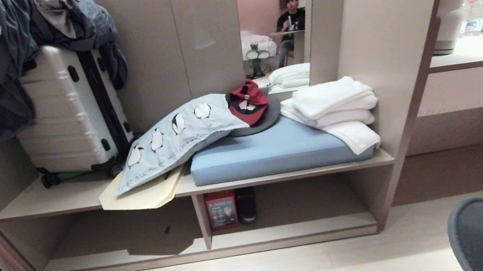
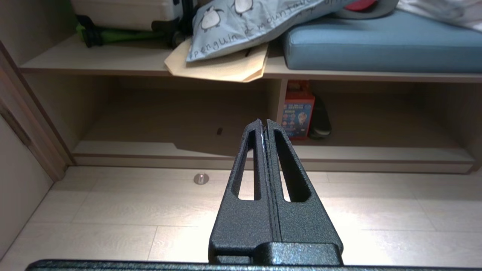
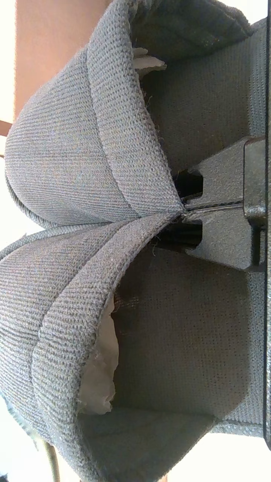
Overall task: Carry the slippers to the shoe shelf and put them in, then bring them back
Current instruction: Place the slippers on the floor
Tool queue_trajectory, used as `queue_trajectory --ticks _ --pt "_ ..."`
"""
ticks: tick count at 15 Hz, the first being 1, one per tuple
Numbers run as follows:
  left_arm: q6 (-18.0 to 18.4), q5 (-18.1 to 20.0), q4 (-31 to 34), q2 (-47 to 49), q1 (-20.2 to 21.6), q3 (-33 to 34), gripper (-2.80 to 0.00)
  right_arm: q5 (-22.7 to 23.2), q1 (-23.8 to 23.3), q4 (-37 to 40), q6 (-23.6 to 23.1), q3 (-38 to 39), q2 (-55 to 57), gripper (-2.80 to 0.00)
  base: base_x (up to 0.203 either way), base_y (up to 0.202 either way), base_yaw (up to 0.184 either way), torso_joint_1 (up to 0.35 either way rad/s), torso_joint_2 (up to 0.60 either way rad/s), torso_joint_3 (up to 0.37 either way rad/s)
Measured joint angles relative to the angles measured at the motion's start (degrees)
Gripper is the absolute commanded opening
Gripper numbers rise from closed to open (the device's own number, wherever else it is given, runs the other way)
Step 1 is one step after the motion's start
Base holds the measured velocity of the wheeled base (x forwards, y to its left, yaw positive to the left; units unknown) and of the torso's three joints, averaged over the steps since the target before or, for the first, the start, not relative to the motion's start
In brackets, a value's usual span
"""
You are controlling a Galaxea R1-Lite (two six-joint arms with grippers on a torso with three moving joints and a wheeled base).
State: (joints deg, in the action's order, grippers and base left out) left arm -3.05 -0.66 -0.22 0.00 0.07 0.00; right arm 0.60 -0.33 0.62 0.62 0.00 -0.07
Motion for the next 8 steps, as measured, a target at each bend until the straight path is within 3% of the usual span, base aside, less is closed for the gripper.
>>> queue_trajectory --ticks 3,8 --pt "0.0 0.0 0.0 0.0 0.0 0.0 -2.80 0.0 0.0 0.0 0.0 0.0 0.0 -2.80 0.000 0.000 0.000 0.002 0.00 0.175" --pt "0.1 0.0 0.0 0.0 0.0 0.0 -2.80 0.0 0.0 0.0 0.0 0.0 0.0 -2.80 0.000 0.000 0.000 0.003 0.00 0.023"
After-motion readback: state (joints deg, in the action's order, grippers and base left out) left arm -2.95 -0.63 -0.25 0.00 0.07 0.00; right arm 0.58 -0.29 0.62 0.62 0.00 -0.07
